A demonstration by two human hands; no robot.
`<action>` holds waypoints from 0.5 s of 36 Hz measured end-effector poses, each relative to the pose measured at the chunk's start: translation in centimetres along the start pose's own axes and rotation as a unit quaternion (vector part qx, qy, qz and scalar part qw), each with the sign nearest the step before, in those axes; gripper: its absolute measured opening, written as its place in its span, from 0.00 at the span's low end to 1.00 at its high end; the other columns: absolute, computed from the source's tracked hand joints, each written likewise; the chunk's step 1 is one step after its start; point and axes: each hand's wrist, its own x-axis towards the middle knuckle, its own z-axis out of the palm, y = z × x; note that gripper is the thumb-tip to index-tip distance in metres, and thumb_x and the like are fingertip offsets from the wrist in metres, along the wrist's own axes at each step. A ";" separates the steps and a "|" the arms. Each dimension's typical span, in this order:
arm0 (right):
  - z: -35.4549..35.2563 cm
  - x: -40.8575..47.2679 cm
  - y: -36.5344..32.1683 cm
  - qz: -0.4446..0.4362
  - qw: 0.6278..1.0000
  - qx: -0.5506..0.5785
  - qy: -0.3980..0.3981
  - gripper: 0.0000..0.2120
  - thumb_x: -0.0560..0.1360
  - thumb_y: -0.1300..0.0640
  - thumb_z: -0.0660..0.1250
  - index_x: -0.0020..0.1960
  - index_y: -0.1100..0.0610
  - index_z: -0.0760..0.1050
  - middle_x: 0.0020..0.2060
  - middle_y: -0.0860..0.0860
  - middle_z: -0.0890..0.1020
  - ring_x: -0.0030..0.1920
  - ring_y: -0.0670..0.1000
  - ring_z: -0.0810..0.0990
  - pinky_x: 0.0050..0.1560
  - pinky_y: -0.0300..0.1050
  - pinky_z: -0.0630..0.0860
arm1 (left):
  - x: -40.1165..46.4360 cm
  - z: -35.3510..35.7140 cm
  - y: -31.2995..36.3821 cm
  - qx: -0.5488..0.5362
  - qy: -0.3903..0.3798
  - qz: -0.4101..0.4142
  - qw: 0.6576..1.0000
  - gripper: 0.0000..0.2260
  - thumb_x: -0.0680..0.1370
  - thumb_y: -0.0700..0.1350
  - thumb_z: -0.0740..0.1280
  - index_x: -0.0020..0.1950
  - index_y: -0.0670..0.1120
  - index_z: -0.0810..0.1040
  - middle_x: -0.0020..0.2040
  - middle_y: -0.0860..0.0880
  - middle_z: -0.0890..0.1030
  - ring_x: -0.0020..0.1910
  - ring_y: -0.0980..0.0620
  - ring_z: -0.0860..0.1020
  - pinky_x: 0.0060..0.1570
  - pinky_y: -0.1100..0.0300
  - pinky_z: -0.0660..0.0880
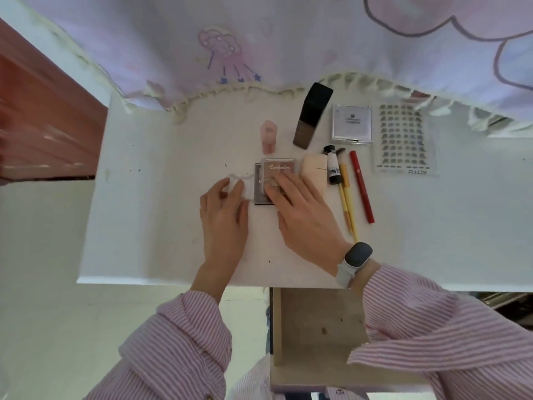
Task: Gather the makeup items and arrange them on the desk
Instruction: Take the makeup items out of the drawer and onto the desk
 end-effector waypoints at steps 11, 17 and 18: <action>-2.9 -5.3 1.4 -0.010 0.990 0.120 0.074 0.16 0.74 0.65 0.59 0.61 0.62 0.73 0.60 0.58 0.76 0.62 0.57 0.72 0.63 0.52 0.71 | -3.5 -0.4 3.1 0.012 0.066 -0.029 0.997 0.17 0.76 0.42 0.60 0.64 0.41 0.73 0.65 0.39 0.70 0.64 0.40 0.67 0.62 0.51 0.63; -3.4 -17.0 4.8 0.056 0.982 0.182 0.018 0.14 0.73 0.62 0.57 0.55 0.60 0.76 0.49 0.54 0.79 0.44 0.47 0.76 0.41 0.37 0.73 | -12.0 2.8 7.7 -0.018 0.031 0.092 0.995 0.12 0.75 0.43 0.61 0.59 0.46 0.71 0.58 0.43 0.75 0.59 0.48 0.69 0.60 0.58 0.65; -3.2 -19.2 5.5 0.074 0.981 0.178 -0.016 0.15 0.73 0.60 0.56 0.55 0.60 0.77 0.49 0.53 0.79 0.42 0.48 0.76 0.39 0.38 0.73 | -13.6 3.8 8.5 -0.028 0.009 0.115 0.993 0.11 0.75 0.42 0.61 0.57 0.46 0.71 0.56 0.43 0.76 0.57 0.49 0.71 0.59 0.58 0.66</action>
